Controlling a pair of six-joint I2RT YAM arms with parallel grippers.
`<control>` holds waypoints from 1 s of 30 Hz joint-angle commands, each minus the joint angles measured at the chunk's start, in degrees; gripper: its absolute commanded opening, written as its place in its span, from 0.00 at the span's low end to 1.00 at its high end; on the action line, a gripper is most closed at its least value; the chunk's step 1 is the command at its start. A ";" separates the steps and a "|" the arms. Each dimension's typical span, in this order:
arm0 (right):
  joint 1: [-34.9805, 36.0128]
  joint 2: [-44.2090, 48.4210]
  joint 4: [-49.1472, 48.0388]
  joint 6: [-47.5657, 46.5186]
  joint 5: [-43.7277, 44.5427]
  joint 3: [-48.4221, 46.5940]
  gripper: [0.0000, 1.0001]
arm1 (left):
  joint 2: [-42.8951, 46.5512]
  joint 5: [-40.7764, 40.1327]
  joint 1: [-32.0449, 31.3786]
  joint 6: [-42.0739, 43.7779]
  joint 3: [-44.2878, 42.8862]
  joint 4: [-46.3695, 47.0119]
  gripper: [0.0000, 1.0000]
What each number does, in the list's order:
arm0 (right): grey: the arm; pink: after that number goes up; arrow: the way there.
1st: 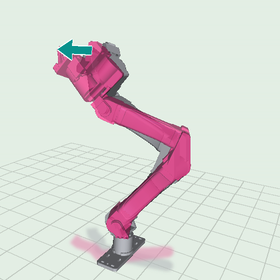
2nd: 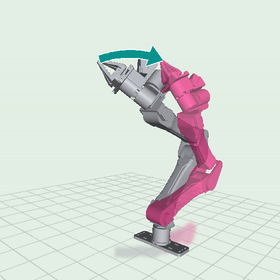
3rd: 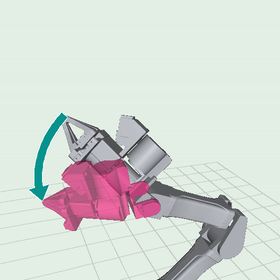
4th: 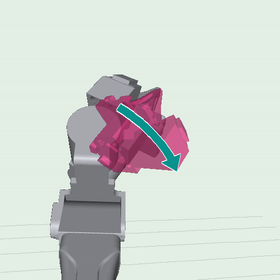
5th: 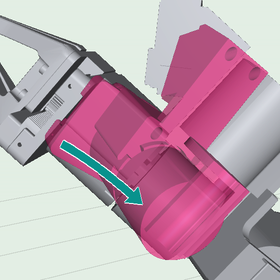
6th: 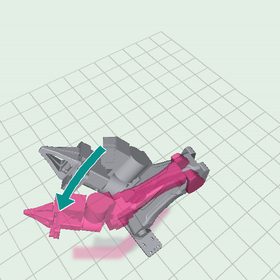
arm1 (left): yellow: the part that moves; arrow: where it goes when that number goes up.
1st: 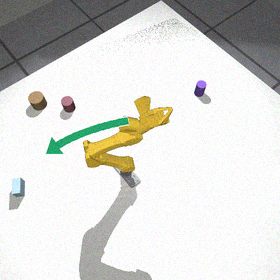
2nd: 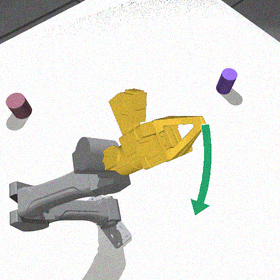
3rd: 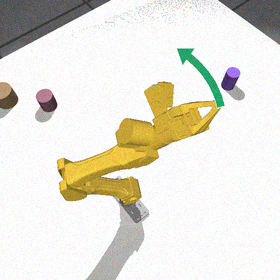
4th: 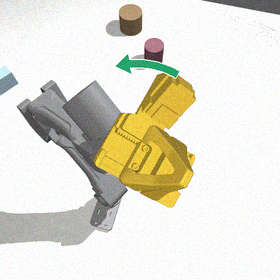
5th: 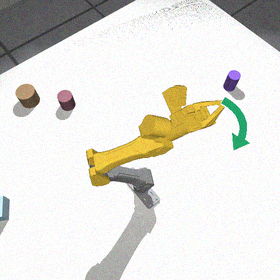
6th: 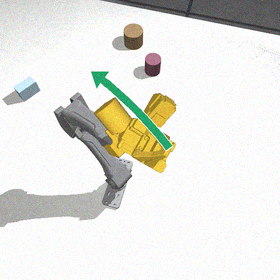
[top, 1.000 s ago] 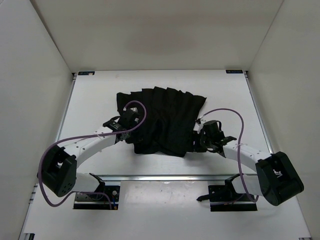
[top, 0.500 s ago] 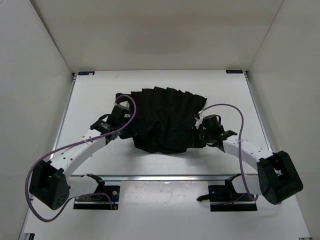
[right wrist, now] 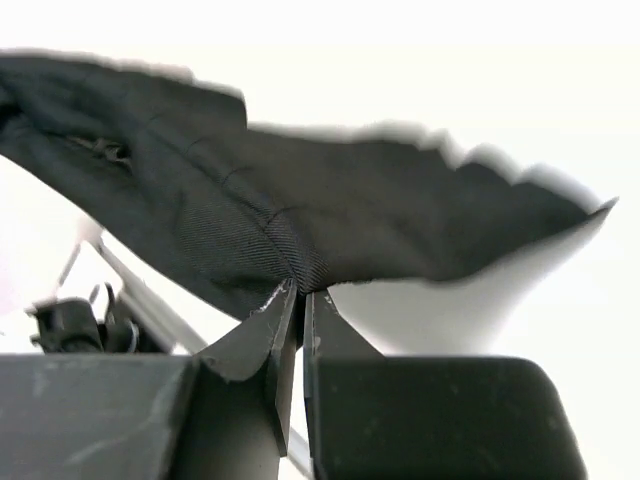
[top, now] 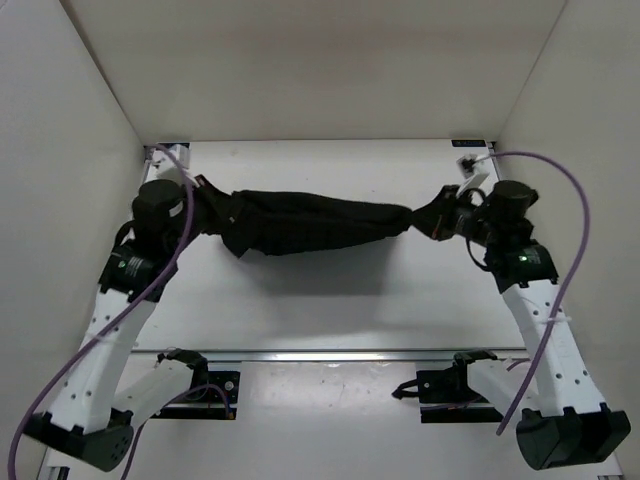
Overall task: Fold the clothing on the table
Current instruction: Flatten the skirt out
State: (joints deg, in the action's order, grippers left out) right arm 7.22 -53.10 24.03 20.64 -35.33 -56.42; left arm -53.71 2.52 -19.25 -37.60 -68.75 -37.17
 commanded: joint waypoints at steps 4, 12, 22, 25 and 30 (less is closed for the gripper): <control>-6.96 -1.97 5.84 -6.04 -1.42 -13.62 0.00 | 6.88 -8.40 2.89 -0.03 -5.69 1.58 0.00; -0.29 -28.97 4.54 -4.74 -4.91 -34.33 0.00 | -18.32 14.61 11.07 0.86 -11.37 11.67 0.00; -9.94 -42.54 -1.40 5.62 -20.99 -59.92 0.00 | -33.75 23.67 18.54 3.58 -43.25 3.41 0.00; -9.78 -38.93 -11.96 9.58 -25.31 -43.05 0.00 | -26.74 22.26 16.70 2.37 -25.47 10.85 0.00; -7.58 -39.79 -14.46 7.05 -19.46 -24.74 0.00 | -22.23 22.62 15.30 -1.41 4.00 21.60 0.00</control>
State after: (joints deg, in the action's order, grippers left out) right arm -1.08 -88.84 12.71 27.51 -57.87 -89.19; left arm -73.21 25.98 -3.18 -37.26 -76.99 -20.43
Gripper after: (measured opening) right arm 0.020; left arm 0.135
